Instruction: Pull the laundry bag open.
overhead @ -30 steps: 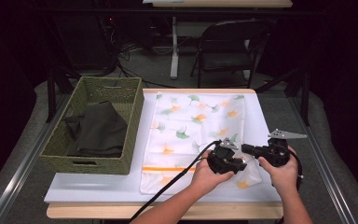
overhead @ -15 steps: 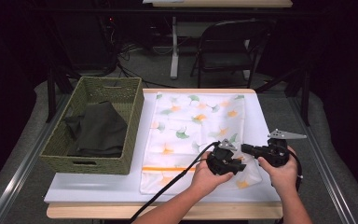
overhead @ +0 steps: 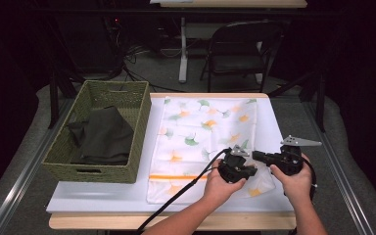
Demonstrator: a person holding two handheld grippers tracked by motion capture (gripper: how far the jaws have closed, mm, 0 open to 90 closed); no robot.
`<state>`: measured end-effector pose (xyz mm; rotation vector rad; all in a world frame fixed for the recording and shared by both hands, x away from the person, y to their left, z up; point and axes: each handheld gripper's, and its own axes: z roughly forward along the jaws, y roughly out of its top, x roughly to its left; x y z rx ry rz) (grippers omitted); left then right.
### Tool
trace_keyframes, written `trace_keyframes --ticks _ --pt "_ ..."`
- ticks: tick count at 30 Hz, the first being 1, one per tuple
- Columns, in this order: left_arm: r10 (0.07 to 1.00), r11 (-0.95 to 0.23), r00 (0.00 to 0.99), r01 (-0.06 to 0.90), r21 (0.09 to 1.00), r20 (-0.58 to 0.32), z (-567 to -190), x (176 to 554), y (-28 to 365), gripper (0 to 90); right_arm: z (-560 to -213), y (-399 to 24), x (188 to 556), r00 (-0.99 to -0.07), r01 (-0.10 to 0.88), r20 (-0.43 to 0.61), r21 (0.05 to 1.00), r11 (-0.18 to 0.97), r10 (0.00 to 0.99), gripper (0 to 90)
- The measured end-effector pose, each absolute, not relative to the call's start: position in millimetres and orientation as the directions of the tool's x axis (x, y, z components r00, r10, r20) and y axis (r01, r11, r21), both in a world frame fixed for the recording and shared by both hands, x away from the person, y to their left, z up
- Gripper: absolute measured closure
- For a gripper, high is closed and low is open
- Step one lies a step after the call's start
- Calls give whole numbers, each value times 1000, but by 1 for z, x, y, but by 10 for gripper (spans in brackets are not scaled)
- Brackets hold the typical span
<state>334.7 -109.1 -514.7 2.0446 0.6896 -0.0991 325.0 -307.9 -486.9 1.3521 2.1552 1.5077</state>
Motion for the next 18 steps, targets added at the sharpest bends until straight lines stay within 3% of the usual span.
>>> trace_keyframes --ticks 18 --pt "417 -386 850 487 784 -322 -516 333 -100 899 -489 -310 325 -563 573 335 817 64 756 889"
